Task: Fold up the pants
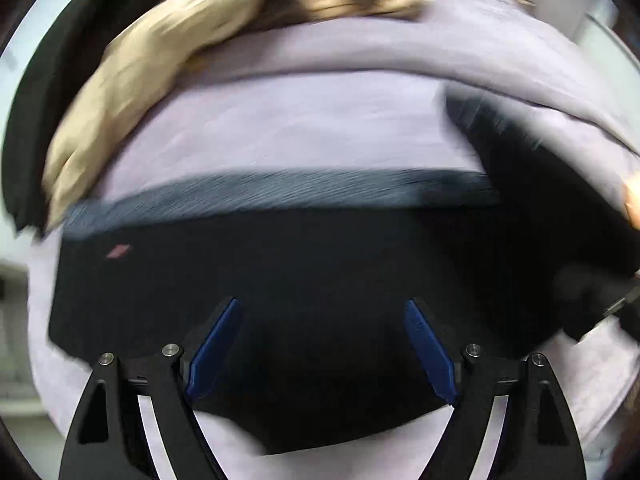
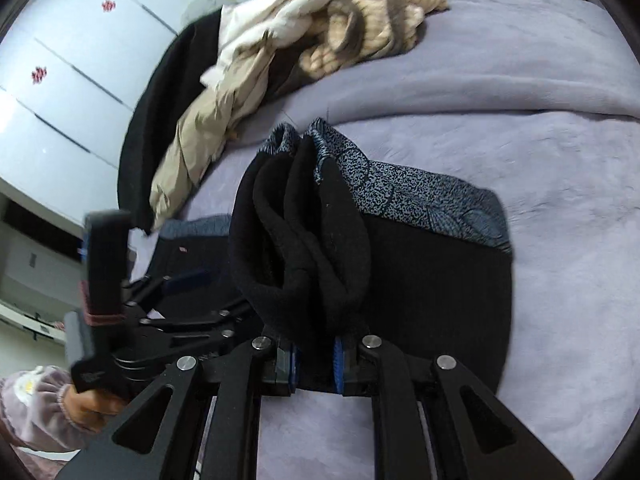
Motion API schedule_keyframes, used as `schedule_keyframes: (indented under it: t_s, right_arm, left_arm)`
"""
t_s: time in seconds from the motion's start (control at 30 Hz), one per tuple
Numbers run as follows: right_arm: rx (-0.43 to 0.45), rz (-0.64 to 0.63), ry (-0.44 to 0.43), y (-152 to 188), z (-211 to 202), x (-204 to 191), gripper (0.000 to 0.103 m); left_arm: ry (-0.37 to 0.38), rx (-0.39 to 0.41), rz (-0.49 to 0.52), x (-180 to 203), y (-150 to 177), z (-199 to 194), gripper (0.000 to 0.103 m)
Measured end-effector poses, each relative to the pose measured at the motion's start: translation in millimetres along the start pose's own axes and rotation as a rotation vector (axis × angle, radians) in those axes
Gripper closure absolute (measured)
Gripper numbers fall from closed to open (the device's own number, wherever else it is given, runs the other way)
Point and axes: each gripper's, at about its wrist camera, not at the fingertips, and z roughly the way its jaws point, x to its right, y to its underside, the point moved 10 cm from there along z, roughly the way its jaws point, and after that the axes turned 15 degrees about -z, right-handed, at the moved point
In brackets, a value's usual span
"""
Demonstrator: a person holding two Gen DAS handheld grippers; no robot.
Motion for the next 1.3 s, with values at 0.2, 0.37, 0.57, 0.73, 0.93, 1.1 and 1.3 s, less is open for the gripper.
schedule_keyframes:
  t_s: [0.2, 0.37, 0.57, 0.73, 0.93, 1.1, 1.3]
  right_arm:
    - [-0.224, -0.297, 0.344, 27, 72, -47, 0.060]
    - [-0.150, -0.219, 0.170, 25, 32, -85, 0.045]
    - [0.008, 0.540, -0.185, 62, 5, 4, 0.044]
    - [0.080, 0.788, -0.311, 87, 14, 48, 0.045]
    - [0.135, 0.951, -0.363, 92, 29, 69, 0.084]
    - [0.151, 0.870, -0.371, 87, 10, 61, 0.097]
    - [0.042, 0.828, -0.336, 111, 38, 54, 0.098]
  left_arm:
    - [-0.045, -0.038, -0.063, -70, 3, 4, 0.018]
    - [0.046, -0.068, -0.075, -66, 8, -4, 0.018]
    - [0.286, -0.127, 0.000, 9, 5, -24, 0.018]
    - [0.308, -0.162, 0.100, 62, 6, -2, 0.024]
    - [0.245, -0.218, 0.115, 79, 25, 25, 0.065]
    - [0.231, -0.152, 0.126, 76, 29, 8, 0.072]
    - [0.111, -0.108, 0.102, 53, 45, 29, 0.037]
